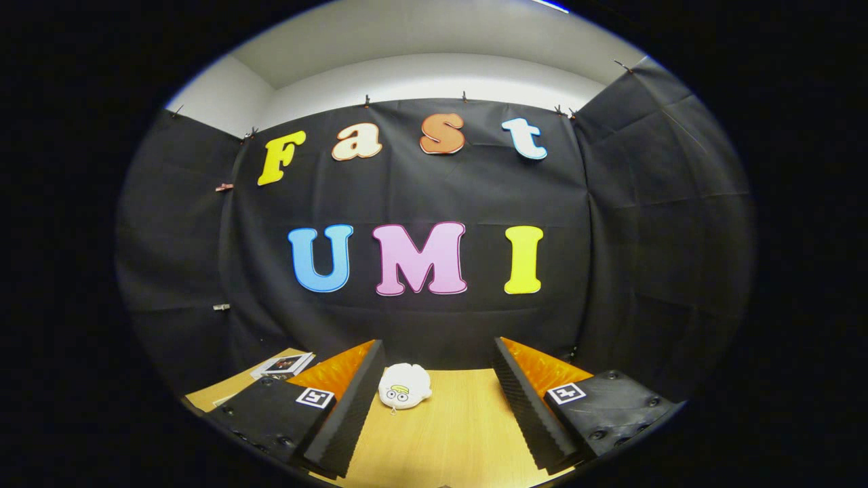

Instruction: Open the storage box then place both shoes into the box .Put the left shoe in first, then the right shoe, with the right side of both shoes facing outward in a uniform manner.

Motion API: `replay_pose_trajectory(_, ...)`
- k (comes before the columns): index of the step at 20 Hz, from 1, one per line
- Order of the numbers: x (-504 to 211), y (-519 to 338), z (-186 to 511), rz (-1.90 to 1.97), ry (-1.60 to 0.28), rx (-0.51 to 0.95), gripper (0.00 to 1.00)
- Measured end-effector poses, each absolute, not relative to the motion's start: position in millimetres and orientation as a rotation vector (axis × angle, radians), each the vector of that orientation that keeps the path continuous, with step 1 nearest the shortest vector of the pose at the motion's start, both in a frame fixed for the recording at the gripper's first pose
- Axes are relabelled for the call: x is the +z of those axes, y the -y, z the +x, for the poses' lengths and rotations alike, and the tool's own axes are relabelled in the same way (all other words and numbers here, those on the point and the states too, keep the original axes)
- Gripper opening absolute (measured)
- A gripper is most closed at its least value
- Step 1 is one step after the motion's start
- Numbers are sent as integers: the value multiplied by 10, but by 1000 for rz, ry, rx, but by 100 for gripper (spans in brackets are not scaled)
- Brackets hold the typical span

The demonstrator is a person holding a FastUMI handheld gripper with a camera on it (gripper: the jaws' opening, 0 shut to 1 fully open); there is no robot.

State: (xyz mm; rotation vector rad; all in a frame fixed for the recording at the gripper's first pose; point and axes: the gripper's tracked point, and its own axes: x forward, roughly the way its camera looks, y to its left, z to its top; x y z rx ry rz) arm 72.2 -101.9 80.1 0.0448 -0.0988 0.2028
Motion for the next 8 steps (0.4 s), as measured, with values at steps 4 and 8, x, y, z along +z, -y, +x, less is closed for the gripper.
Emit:
replay_pose_trajectory(4,619,1093,633,1,120,230,98)
replay_pose_trajectory(8,571,1060,645,5,133,241,96)
